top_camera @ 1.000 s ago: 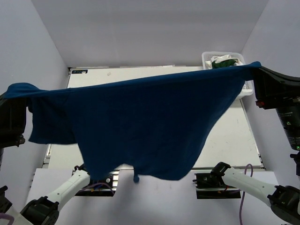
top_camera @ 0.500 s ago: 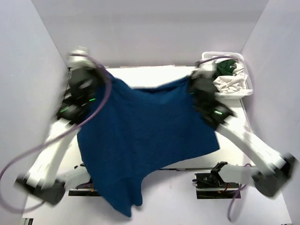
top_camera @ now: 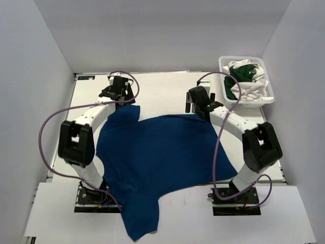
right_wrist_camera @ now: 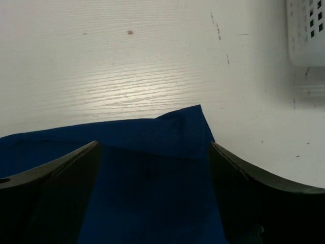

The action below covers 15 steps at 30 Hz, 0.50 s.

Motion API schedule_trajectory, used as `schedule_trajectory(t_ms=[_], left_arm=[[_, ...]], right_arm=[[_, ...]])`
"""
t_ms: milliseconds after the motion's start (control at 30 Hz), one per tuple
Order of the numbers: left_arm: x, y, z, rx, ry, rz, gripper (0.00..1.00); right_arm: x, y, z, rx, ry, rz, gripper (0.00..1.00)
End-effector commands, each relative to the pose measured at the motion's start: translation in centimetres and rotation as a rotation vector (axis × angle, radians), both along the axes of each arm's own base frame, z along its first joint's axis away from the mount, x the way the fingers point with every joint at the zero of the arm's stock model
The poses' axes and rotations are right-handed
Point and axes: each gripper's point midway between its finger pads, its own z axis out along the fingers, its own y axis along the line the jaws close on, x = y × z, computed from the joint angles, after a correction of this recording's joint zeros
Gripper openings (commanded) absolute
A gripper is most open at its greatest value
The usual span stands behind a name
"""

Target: Fold and stack the t-shirts

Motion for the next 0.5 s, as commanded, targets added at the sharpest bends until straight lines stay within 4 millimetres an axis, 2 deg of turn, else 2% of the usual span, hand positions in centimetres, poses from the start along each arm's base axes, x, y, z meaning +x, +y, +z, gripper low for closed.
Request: schedule_trajectory(t_ms=[0, 33, 100, 133, 200, 233, 300, 333, 400, 467], left_arm=[[-1.2, -0.9, 4.7, -0.107, -0.119, -0.009, 1.0], [-2.4, -0.9, 3.3, -0.118, -0.083, -0.012, 1.0], [-4.2, -1.8, 1.9, -0.163, -0.037, -0.035, 1.0], [-5.5, -1.7, 0.5, -0.18, 0.001, -0.019, 1.0], [-7.5, -2.0, -1.3, -0.207, 0.066, -0.006, 1.0], [-8.8, -2.2, -3.2, -0.231, 0.119, 0.006, 1.0], [-10.1, -1.9, -4.5, -0.236, 0.151, 0.03, 1.0], [-11.2, -1.2, -5.9, -0.216, 0.182, 0.052, 1.0], [-12.0, 0.2, -6.8, -0.195, 0.195, 0.102, 1.0], [-12.0, 1.1, -6.8, -0.16, 0.184, 0.139, 1.0]], right_arm=[[-0.6, 1.4, 3.0, 0.129, -0.067, 0.031, 0.9], [-1.6, 1.5, 1.6, 0.135, -0.025, 0.055, 0.9], [-2.6, 2.2, 1.0, 0.164, 0.003, 0.093, 0.9], [-3.4, 2.1, -0.2, 0.167, 0.034, 0.098, 0.9], [-3.9, 3.1, -0.8, 0.214, 0.054, 0.141, 0.9], [-4.7, 3.0, -2.3, 0.211, 0.091, 0.144, 0.9], [-5.1, 3.4, -3.9, 0.218, 0.13, 0.165, 0.9], [-4.8, 3.3, -4.5, 0.21, 0.145, 0.153, 0.9], [-4.5, 3.7, -5.3, 0.196, 0.175, 0.165, 0.9], [-4.2, 3.8, -6.5, 0.178, 0.204, 0.16, 0.9]])
